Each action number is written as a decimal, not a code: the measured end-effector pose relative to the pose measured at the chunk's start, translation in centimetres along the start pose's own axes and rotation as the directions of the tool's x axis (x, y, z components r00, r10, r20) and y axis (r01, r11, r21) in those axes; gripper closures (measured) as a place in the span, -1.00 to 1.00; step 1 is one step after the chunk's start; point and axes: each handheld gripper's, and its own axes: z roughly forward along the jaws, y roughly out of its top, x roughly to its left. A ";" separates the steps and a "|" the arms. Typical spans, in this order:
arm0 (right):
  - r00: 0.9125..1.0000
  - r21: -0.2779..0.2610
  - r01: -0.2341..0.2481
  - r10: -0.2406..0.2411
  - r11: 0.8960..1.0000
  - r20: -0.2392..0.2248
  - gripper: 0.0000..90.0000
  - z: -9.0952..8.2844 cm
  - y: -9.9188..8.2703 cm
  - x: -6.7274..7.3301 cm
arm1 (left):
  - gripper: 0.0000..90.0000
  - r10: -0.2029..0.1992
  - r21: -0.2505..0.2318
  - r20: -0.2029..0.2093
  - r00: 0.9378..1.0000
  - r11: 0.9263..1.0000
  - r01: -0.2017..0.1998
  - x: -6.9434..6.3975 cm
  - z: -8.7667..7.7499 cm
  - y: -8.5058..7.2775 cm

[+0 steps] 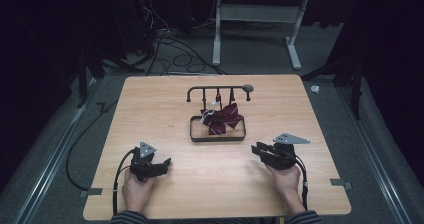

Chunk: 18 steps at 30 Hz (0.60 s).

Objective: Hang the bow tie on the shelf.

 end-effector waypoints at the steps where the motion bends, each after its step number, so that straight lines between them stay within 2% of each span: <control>1: 1.000 0.005 0.004 -0.004 1.000 0.006 0.53 0.2 -0.1 0.0 | -0.53 0.000 0.000 0.000 1.000 1.000 0.000 0.0 0.0 0.0; 5: 1.000 0.041 0.000 0.000 0.999 0.008 0.52 0.8 -0.4 0.0 | -0.53 -0.001 -0.001 -0.001 1.000 1.000 0.001 0.0 0.0 0.0; 9: 0.999 0.076 0.019 -0.021 0.997 0.029 0.52 1.5 -0.8 0.2 | -0.53 -0.001 -0.001 -0.001 1.000 1.000 0.001 0.0 0.0 0.0; 16: 0.998 0.100 0.035 -0.040 0.994 0.051 0.52 2.1 -1.0 0.2 | -0.53 -0.001 -0.001 -0.001 1.000 1.000 0.001 0.0 0.0 0.0; 18: 0.995 0.112 0.061 -0.069 0.992 0.070 0.52 2.2 -1.0 0.4 | -0.53 -0.001 -0.001 -0.001 1.000 1.000 0.001 0.0 0.0 0.0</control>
